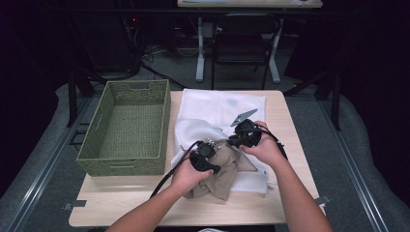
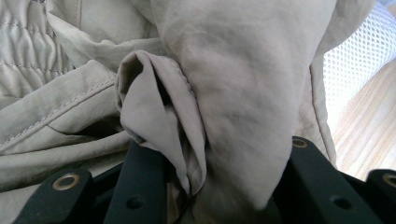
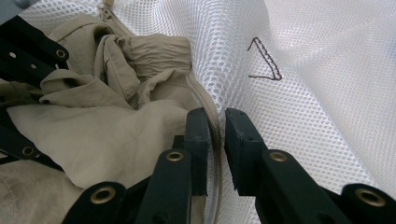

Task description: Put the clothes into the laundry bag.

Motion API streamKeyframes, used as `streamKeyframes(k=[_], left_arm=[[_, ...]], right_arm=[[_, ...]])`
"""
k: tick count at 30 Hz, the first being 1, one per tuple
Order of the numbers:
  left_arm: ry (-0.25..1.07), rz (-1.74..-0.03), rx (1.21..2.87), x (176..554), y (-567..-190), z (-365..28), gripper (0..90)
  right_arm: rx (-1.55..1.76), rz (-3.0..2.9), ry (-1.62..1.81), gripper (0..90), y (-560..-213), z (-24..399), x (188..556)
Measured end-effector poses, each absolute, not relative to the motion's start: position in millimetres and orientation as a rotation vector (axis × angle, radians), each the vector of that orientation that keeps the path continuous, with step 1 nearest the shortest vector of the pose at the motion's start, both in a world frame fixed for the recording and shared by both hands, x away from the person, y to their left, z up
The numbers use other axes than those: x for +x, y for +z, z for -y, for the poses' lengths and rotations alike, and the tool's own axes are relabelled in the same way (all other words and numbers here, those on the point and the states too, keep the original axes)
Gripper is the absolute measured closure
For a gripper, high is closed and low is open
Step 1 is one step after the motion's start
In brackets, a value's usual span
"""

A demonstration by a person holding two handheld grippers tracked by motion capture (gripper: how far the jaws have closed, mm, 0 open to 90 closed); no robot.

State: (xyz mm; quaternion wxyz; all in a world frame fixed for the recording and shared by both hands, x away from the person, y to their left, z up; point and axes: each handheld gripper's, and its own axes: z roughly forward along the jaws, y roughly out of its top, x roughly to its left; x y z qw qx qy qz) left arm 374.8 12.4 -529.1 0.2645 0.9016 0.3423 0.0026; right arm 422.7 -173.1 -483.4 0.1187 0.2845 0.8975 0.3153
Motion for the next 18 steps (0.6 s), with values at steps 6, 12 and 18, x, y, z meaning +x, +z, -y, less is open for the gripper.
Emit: streamKeyframes(k=[6, 12, 18], left_arm=[[0.005, -0.928, 2.435, 375, -529, -13, 65.5], [0.003, -0.931, 2.431, 375, -530, -12, 65.4], [0.004, -0.931, 2.432, 376, -529, -13, 65.4]], right_arm=[[0.831, -2.617, 0.92, 84.0, -485, 171, 422], [0.832, -2.595, 0.931, 88.1, -481, 172, 421], [0.798, -2.561, 0.973, 89.0, -472, 168, 414]])
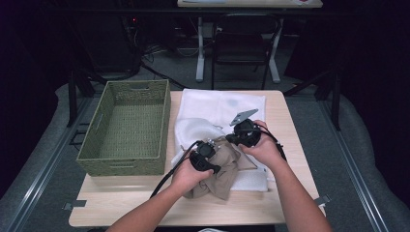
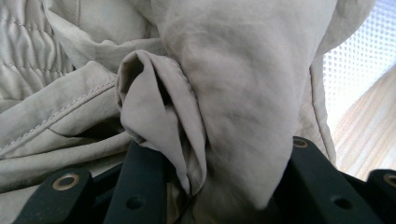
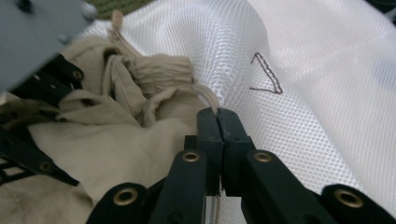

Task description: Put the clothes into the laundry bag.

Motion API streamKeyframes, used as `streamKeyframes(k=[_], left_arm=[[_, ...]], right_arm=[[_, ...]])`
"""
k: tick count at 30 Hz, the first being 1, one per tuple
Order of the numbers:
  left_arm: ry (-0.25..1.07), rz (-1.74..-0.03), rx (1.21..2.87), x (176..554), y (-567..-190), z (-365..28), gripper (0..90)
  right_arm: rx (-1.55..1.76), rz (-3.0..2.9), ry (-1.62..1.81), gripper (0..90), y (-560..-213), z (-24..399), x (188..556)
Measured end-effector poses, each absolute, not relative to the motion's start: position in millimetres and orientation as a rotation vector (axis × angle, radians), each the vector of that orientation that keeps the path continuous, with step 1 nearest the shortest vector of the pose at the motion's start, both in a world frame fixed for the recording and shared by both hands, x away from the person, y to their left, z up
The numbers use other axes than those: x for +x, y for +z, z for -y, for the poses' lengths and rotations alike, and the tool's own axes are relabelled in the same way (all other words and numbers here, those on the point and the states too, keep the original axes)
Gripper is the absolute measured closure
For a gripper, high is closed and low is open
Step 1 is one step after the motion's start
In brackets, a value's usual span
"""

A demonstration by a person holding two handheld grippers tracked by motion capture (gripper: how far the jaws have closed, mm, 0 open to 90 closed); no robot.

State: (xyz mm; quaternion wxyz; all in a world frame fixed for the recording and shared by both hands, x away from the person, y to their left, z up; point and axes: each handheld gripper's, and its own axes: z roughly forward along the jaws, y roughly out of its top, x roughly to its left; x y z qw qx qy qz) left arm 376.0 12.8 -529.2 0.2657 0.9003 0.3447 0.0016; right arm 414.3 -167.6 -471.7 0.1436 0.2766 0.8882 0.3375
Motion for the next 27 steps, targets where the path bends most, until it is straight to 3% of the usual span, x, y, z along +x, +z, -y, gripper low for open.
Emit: streamKeyframes(k=[12, 21, 27], left_arm=[[0.022, -0.955, 2.418, 379, -528, -12, 65.3], [0.05, -1.083, 2.333, 386, -528, -13, 65.6], [0.073, -1.087, 2.324, 388, -530, -9, 61.6]], right_arm=[[0.739, -2.554, 1.031, 89.1, -456, 158, 401], [0.717, -2.58, 1.023, 89.1, -457, 155, 400], [0.71, -2.573, 1.016, 89.1, -456, 154, 399]])
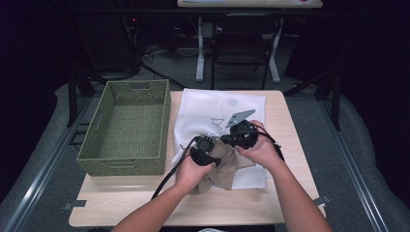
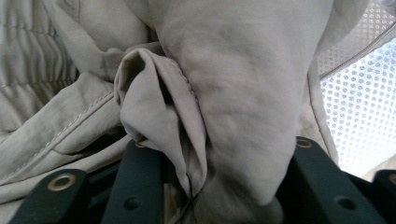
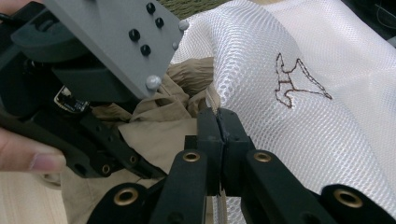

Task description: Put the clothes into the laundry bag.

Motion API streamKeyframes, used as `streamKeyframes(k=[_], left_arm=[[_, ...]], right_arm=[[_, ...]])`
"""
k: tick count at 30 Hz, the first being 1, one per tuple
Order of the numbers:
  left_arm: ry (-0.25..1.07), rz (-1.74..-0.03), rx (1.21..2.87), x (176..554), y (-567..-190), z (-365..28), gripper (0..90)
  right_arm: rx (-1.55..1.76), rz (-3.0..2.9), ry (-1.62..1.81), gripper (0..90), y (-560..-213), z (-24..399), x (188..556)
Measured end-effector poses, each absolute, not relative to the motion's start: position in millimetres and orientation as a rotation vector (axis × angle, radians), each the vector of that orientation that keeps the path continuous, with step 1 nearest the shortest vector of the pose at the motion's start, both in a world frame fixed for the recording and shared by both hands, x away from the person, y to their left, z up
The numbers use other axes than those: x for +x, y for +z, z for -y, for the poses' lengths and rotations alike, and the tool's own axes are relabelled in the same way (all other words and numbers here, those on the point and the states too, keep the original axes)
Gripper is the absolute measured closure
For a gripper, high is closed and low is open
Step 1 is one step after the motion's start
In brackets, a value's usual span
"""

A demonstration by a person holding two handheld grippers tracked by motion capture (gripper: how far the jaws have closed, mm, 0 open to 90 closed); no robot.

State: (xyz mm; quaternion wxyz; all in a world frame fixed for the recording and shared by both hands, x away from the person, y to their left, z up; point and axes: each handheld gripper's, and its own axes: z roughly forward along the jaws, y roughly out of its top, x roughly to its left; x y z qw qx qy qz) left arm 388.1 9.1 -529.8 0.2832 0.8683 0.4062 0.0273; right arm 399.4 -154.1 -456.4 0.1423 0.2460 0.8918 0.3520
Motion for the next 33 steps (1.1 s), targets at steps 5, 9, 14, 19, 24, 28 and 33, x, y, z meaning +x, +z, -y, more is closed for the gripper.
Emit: streamKeyframes(k=[5, 9, 14, 19, 24, 28, 33], left_arm=[[0.077, -1.021, 2.355, 385, -528, -9, 55.7], [0.088, -0.986, 2.369, 381, -526, -9, 54.7], [0.097, -0.964, 2.38, 379, -524, -11, 54.7], [0.09, -0.958, 2.381, 380, -523, -13, 55.8], [0.072, -0.975, 2.36, 381, -521, -15, 56.2], [0.074, -0.972, 2.353, 380, -517, -17, 56.1], [0.089, -0.952, 2.354, 376, -509, -20, 54.5]], right_arm=[[0.719, -2.568, 1.026, 89.1, -457, 157, 401], [0.722, -2.566, 1.025, 89.0, -457, 156, 400], [0.715, -2.563, 1.028, 89.0, -456, 154, 399], [0.693, -2.56, 1.025, 89.0, -455, 152, 397], [0.702, -2.561, 1.029, 89.1, -455, 152, 397], [0.701, -2.552, 1.032, 89.2, -456, 153, 398], [0.722, -2.55, 1.032, 89.2, -456, 156, 400]])
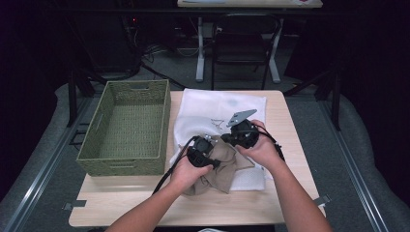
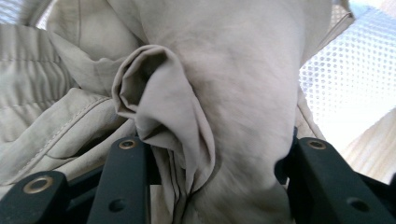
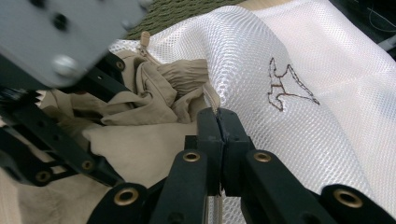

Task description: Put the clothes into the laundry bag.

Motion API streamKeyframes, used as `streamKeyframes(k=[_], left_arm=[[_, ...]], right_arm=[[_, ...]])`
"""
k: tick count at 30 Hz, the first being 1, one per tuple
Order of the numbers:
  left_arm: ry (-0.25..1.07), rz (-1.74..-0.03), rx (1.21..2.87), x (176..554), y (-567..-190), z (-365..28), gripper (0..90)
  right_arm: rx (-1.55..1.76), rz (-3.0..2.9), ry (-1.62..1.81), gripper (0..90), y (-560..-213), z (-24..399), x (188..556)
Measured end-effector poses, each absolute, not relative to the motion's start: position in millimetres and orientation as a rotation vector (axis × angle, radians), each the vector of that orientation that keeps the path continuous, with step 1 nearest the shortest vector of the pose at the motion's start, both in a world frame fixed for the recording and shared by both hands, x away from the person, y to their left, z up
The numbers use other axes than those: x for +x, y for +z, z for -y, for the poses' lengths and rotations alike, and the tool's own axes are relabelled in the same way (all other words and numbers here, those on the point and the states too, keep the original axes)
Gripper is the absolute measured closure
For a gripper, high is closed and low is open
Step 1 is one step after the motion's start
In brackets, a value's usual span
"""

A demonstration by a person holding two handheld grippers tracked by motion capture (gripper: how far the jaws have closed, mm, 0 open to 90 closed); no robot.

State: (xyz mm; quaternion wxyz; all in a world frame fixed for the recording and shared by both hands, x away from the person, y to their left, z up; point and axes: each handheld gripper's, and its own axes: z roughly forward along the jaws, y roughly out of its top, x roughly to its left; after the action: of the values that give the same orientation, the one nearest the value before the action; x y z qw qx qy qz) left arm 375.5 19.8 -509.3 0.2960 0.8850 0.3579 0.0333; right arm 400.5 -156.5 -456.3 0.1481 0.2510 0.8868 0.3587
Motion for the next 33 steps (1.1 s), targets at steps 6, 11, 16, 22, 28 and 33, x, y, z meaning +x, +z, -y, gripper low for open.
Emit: streamKeyframes(k=[6, 11, 16, 22, 28, 33], left_arm=[[0.085, -0.949, 2.346, 373, -502, -25, 50.9], [0.092, -0.93, 2.35, 367, -496, -26, 49.9], [0.103, -0.909, 2.359, 361, -493, -28, 49.4], [0.064, -0.886, 2.369, 360, -496, -28, 68.9], [0.067, -0.894, 2.353, 366, -497, -25, 75.4], [0.076, -0.922, 2.327, 375, -494, -20, 76.7]], right_arm=[[0.724, -2.543, 1.032, 89.2, -455, 157, 400], [0.717, -2.543, 1.032, 89.2, -454, 157, 400], [0.713, -2.538, 1.036, 89.2, -453, 157, 399], [0.704, -2.534, 1.04, 89.2, -451, 156, 397], [0.697, -2.545, 1.048, 89.3, -450, 154, 395], [0.688, -2.556, 1.052, 89.4, -449, 153, 395]])
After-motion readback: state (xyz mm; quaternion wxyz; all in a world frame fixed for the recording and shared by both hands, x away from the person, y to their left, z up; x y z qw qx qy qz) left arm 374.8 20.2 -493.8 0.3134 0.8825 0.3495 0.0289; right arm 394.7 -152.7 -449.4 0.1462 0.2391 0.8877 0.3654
